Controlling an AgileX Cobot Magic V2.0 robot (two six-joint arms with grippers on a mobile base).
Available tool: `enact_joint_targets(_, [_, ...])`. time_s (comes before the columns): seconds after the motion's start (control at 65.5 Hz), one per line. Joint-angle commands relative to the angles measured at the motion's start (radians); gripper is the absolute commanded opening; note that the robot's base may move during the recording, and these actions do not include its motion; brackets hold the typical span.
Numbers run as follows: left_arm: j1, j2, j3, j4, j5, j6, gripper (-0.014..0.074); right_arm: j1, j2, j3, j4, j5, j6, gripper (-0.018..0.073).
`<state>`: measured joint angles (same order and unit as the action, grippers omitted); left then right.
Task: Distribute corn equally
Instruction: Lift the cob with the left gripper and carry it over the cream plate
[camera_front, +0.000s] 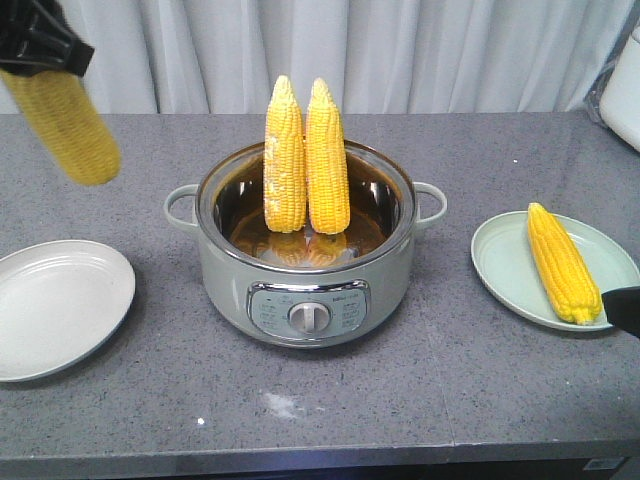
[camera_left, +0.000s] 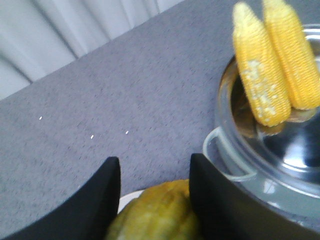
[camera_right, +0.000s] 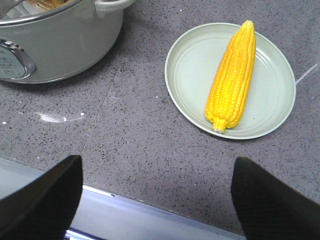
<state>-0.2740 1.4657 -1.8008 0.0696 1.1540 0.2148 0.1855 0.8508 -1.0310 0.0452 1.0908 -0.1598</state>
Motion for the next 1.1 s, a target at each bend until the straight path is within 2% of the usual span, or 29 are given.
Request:
enact_joint_targets(0.0, [-0.004,-0.037,-0.027,0.075,-0.005,-0.059,0.0221,0.002,-0.005,-0.025,-0.003,-0.048,-0.004,0.0577])
enact_joint_targets(0.199, [0.007,-0.037,-0.021,0.130,0.099,-0.119,0.0231,0.002,-0.005,-0.025,-0.003,-0.048,-0.004,0.0577])
enact_joint_targets(0.519, [0.160,-0.044,0.198,0.123,0.099,-0.152,0.0242,0.002,-0.005,-0.025,-0.003,-0.048,-0.004,0.0577])
enact_joint_targets(0.657, [0.195,-0.044,0.276,0.121,0.099,-0.175,0.0246,0.002,-0.005,-0.025,-0.003,-0.048,-0.004,0.0577])
enact_joint_targets(0.809, [0.206,-0.022,0.328,0.106,0.098,-0.177,0.0246,0.002,-0.005,-0.025,-0.003,-0.048,-0.004,0.0577])
enact_joint_targets(1.084, [0.206,0.096,0.330,0.086,0.097,-0.177,0.0246,0.002,-0.005,-0.025,-0.003,-0.048,-0.004,0.0577])
